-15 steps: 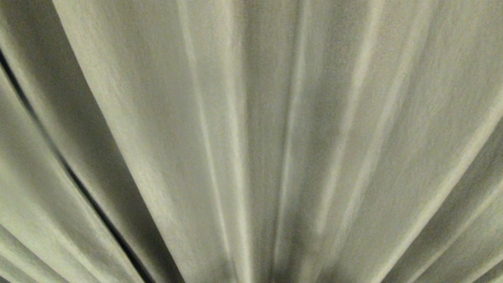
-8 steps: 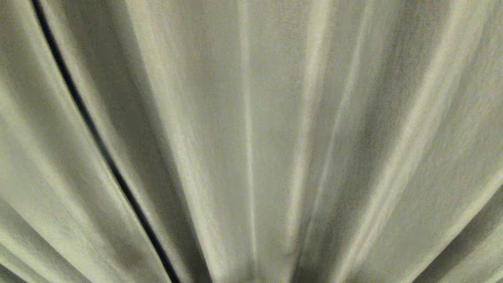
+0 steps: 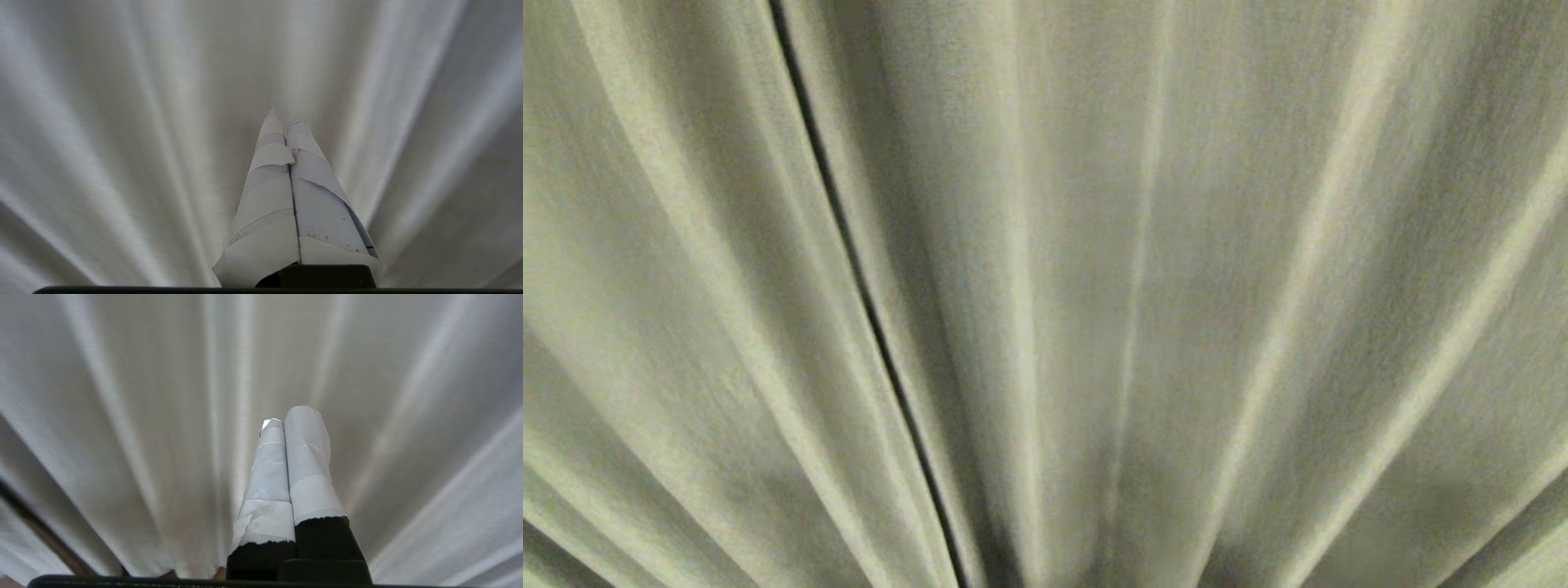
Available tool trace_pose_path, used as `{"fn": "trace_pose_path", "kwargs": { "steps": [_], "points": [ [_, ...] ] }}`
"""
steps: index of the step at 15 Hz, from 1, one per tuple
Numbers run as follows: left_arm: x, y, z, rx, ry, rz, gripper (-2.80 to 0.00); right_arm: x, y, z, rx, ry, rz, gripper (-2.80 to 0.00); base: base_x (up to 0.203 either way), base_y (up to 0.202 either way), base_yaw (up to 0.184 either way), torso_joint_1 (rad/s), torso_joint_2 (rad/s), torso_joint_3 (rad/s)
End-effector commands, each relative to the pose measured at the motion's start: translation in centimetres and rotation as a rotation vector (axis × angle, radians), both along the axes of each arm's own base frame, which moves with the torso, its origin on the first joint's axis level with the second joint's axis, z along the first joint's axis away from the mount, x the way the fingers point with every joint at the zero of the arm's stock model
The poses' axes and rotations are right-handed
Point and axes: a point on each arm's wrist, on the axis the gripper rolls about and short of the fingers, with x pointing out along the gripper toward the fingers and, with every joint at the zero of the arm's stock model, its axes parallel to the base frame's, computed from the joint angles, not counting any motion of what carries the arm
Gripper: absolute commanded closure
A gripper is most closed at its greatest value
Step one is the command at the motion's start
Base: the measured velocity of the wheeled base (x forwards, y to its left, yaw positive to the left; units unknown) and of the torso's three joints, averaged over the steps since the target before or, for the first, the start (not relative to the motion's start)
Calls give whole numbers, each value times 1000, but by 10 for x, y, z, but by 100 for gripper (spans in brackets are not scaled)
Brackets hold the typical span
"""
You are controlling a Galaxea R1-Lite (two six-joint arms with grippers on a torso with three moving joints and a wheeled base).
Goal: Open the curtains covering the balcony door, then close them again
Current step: Close the outer curtains on both sides
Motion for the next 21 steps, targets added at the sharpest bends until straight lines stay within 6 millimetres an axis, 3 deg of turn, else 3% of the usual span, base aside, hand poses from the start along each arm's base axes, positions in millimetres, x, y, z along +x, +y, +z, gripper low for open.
{"fn": "trace_pose_path", "kwargs": {
  "steps": [1,13,21],
  "points": [
    [0,0,0,0,0,1,0,0,0,0,-1,2,1,0,0,189,3,2,2,2],
    [0,0,0,2,1,1,0,0,0,0,-1,2,1,0,0,190,2,3,2,2],
    [0,0,0,2,-1,1,0,0,0,0,-1,2,1,0,0,23,1,1,0,0]
  ]
}}
